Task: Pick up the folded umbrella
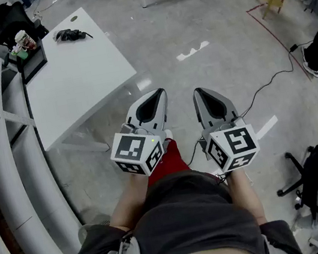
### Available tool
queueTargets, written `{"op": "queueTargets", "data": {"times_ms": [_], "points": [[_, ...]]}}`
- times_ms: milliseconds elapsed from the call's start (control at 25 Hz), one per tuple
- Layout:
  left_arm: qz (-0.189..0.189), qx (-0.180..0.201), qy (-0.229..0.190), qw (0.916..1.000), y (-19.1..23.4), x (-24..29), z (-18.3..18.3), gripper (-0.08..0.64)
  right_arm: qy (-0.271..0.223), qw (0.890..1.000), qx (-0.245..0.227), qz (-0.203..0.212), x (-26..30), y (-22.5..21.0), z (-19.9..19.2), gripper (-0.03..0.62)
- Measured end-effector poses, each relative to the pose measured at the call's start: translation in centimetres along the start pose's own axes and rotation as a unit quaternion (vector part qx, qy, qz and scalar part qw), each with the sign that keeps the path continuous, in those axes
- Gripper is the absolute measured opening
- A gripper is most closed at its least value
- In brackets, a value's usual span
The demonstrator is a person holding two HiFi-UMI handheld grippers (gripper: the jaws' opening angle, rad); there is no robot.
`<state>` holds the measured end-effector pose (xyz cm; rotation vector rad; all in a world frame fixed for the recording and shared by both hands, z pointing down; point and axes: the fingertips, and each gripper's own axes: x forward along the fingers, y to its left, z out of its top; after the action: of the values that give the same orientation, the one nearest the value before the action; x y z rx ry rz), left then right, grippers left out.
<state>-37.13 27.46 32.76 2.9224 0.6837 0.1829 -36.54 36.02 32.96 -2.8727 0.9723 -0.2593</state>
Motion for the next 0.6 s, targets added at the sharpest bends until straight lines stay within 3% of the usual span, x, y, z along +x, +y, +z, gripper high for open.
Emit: {"op": "queueTargets", "data": {"times_ms": [320,600], "points": [[0.01,0.015,0.008,0.9998,0.4,0.5,-0.8,0.014,-0.002,1.0,-0.015,0.003,0.4,-0.3,-0.1,0.018],[0.038,0.007,0.014,0.9991,4.7,1.9,-0.9,0.014,0.018,1.0,0.016,-0.003,4.3,-1.6,-1.1,0.018]]}}
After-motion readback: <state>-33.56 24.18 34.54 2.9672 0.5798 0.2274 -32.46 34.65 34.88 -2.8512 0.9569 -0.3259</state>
